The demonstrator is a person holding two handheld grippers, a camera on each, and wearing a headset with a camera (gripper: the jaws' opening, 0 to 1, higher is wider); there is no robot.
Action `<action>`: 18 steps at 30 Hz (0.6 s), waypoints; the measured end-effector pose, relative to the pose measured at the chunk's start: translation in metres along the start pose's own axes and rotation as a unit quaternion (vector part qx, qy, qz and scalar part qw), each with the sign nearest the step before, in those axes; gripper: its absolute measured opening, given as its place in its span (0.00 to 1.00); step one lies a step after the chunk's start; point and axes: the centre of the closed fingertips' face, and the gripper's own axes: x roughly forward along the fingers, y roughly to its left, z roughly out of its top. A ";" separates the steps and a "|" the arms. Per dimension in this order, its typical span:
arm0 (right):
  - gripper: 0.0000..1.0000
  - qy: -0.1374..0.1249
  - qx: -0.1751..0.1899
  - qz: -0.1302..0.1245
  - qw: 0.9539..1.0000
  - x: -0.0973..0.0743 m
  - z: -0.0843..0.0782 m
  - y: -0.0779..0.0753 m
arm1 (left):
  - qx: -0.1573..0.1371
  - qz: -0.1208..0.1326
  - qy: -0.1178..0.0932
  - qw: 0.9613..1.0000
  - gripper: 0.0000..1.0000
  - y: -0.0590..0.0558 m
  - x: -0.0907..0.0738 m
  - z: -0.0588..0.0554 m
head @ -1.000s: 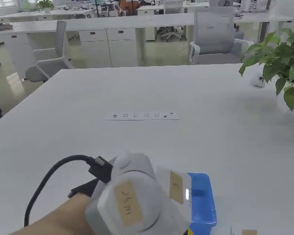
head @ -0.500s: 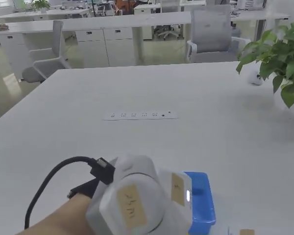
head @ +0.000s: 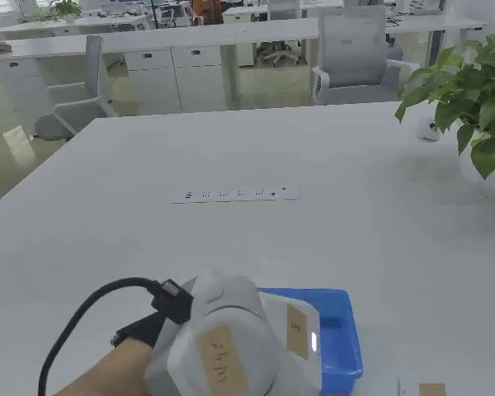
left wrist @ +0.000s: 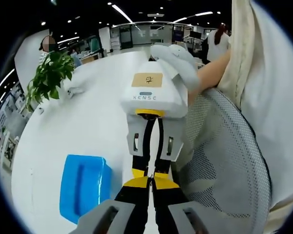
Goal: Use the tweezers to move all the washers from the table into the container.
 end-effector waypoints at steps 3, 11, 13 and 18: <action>0.03 0.004 0.008 -0.011 1.000 0.001 0.000 -0.003 | -0.015 0.019 -0.023 0.999 0.00 0.004 0.000 0.004; 0.02 -0.031 0.155 -0.010 0.987 -0.006 -0.002 -0.017 | -0.170 0.071 -0.177 0.967 0.28 0.011 -0.026 0.013; 0.02 -0.052 0.188 -0.012 0.981 -0.008 0.002 -0.022 | -0.212 0.095 -0.205 0.951 0.39 0.013 -0.035 0.006; 0.02 -0.094 0.238 -0.007 0.967 -0.015 0.010 -0.031 | -0.283 0.184 -0.255 0.906 0.60 0.021 -0.060 -0.020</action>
